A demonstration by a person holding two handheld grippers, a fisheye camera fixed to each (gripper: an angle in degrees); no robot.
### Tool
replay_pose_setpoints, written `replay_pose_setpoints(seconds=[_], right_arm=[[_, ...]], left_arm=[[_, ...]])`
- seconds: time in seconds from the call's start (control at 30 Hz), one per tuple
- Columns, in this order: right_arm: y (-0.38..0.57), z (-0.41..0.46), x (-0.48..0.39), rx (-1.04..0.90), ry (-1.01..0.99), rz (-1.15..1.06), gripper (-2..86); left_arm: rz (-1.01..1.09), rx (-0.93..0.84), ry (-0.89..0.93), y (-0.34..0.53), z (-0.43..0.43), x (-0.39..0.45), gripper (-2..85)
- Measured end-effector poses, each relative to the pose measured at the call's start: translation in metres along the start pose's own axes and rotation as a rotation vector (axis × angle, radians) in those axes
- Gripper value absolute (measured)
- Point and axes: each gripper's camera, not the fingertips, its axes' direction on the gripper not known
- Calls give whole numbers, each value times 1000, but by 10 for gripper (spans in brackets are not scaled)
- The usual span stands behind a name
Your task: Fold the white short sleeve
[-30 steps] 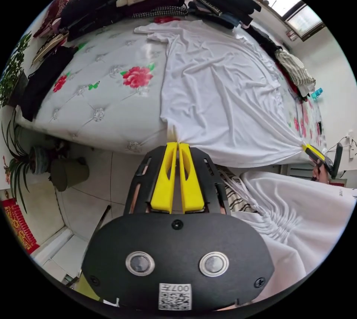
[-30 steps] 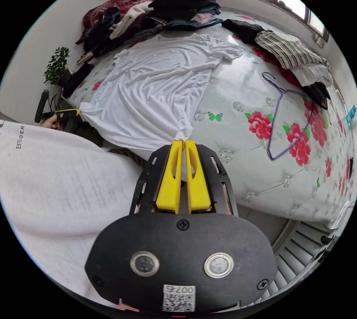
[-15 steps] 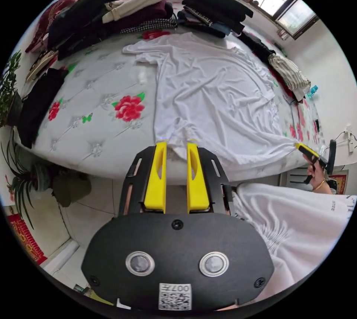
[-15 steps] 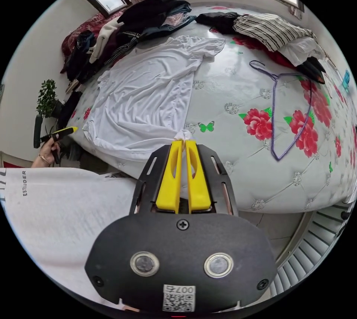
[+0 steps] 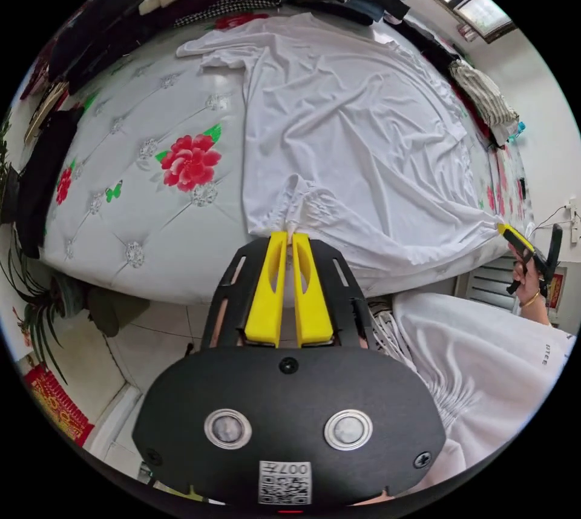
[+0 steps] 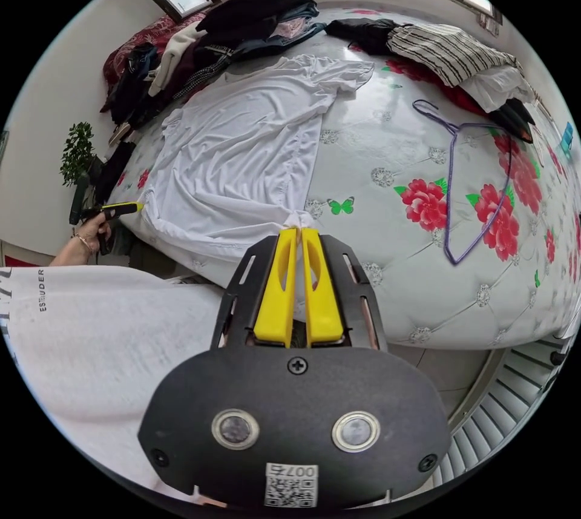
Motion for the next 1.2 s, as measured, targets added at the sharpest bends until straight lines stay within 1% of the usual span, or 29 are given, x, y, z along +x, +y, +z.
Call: replay_pose_setpoints(seconds=[0.07, 0.17, 0.27, 0.3, 0.33, 0.4, 0.43, 0.53, 0.67, 0.8, 0.87, 0.93, 0.97, 1.0, 1.03, 1.07, 1.13, 1.17, 1.2], right_arm=[[8, -12, -3, 5, -2, -18, -2], [26, -46, -3, 57, -35, -39, -2], [49, -99, -1, 142, -112, -33, -2], [54, -112, -1, 165, -125, -31, -2], [65, -140, -4, 215, -161, -32, -2], [81, -179, -10, 282, -223, -64, -2], [89, -199, -16, 301, -232, -90, -2], [97, -213, -23, 262, -244, -135, -2], [79, -186, -21, 159, -242, -78, -2], [38, -176, -13, 186, -241, -24, -3], [-9, -183, -6, 237, -256, -5, -3], [-49, -199, -2, 288, -265, 20, -3], [-73, -218, -1, 340, -278, 23, -3], [-83, -229, -2, 369, -284, 25, -3], [-99, -255, -5, 440, -295, 34, -3], [-108, -285, -11, 527, -308, 22, -3], [-111, -331, -24, 647, -314, -26, -2], [-107, -358, -34, 710, -307, -68, -2], [-104, -370, -38, 737, -303, -89, -2]], left_arm=[[-38, -5, 40, 11, -12, -14, -5], [-68, 80, 97, 53, -54, -39, -8], [-23, 173, 282, 105, -108, -61, -9], [-10, 251, 420, 129, -132, -72, -9], [-23, 325, 522, 151, -157, -86, -10], [-46, 429, 561, 181, -192, -103, -10], [-53, 474, 550, 196, -212, -111, -10], [-87, 502, 499, 208, -232, -126, -10], [-115, 412, 481, 177, -212, -133, -10], [-135, 354, 500, 101, -190, -141, -10], [-149, 351, 531, 56, -189, -147, -10], [-145, 405, 582, -4, -213, -147, -10], [-135, 433, 583, -16, -225, -145, -10], [-114, 495, 581, -37, -254, -141, -10], [-80, 557, 584, -51, -287, -135, -10], [-62, 592, 586, -55, -304, -132, -10], [19, 721, 576, -56, -372, -120, -10], [41, 745, 569, -53, -388, -117, -10], [85, 790, 548, -43, -416, -110, -10]])
